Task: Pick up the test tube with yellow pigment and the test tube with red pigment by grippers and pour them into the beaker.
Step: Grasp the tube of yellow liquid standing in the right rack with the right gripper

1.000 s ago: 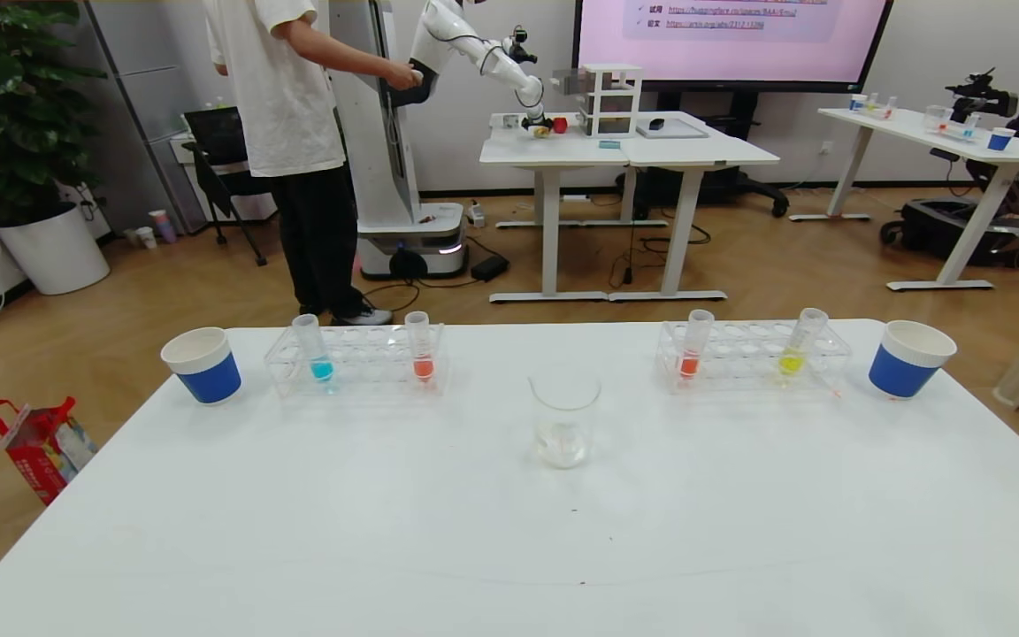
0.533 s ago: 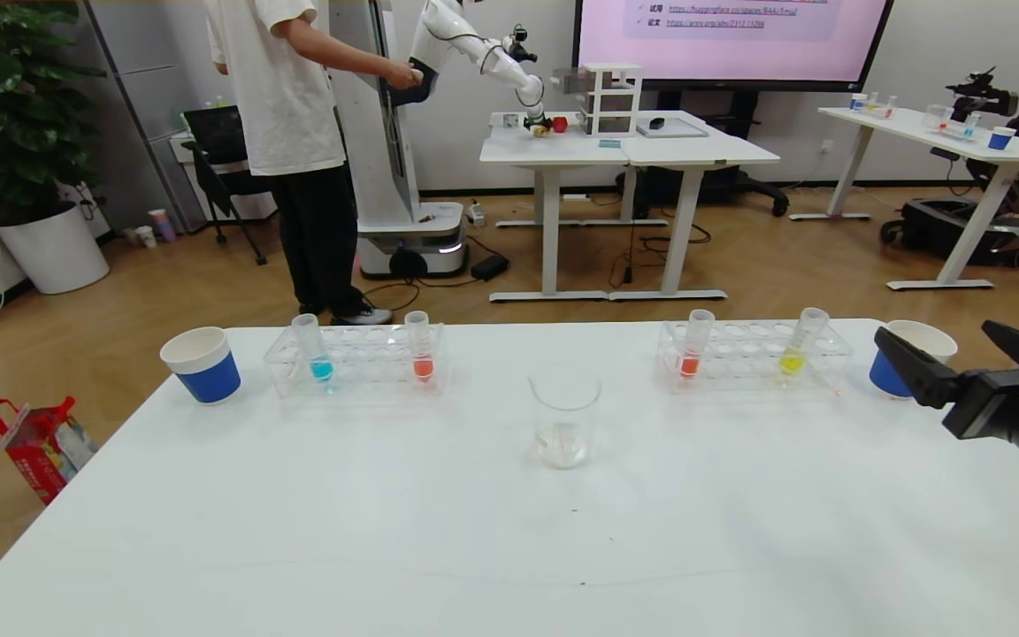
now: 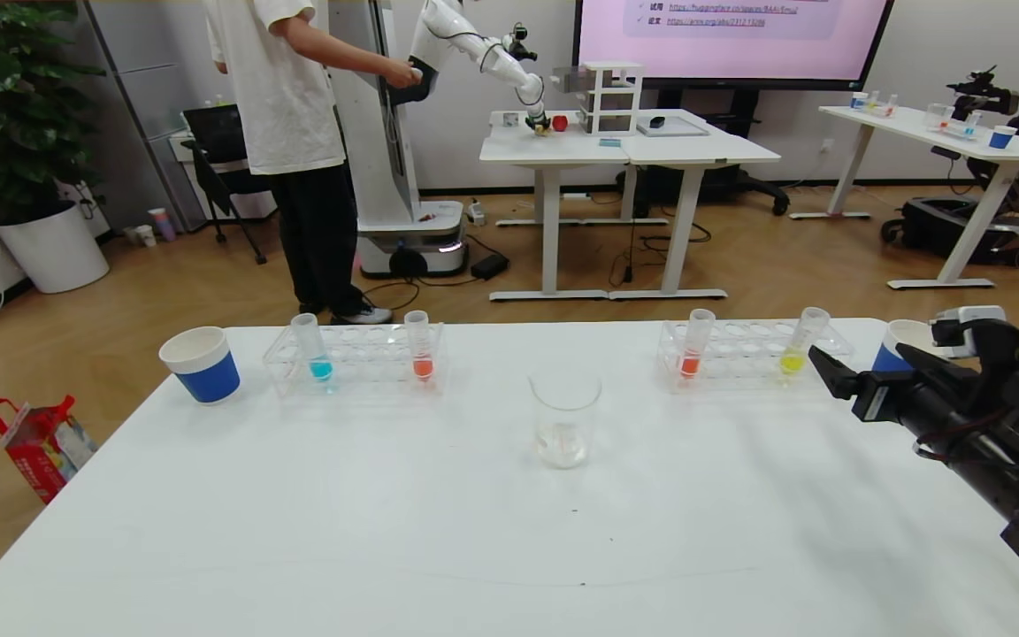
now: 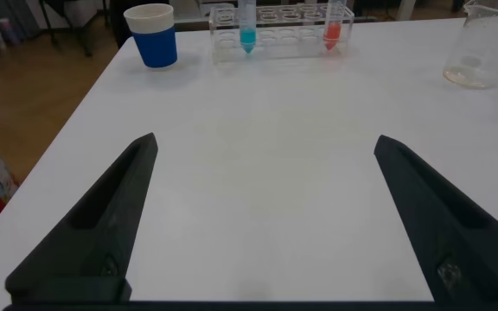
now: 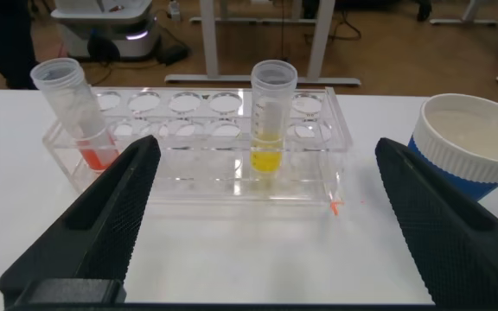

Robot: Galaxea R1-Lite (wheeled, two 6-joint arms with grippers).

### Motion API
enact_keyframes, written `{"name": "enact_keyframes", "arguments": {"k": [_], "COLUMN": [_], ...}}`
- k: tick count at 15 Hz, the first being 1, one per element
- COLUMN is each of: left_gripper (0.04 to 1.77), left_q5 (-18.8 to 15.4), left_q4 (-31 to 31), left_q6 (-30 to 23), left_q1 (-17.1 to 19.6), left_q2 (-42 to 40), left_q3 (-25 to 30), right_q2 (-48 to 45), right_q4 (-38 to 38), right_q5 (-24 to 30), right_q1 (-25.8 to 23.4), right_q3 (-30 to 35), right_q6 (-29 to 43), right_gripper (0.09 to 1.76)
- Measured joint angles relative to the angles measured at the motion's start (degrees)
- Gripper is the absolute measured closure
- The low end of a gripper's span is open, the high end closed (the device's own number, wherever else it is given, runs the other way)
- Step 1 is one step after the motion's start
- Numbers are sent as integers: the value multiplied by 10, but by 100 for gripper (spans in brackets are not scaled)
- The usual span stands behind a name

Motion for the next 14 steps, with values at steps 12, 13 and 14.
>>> {"name": "enact_keyframes", "arguments": {"k": [12,13,14], "left_gripper": [6,6,6], "left_q5": [0,0,0], "left_q4": [0,0,0], "left_q6": [0,0,0], "left_q1": [0,0,0], "left_q2": [0,0,0], "left_q3": [0,0,0], "right_q2": [165,175,184], "right_q4": [0,0,0], "right_q5": [14,14,14], "right_q1": [-12,-13,-13], "right_q3": [-219,-236,-251], "right_q6": [0,0,0], "right_gripper": [11,11,11]}}
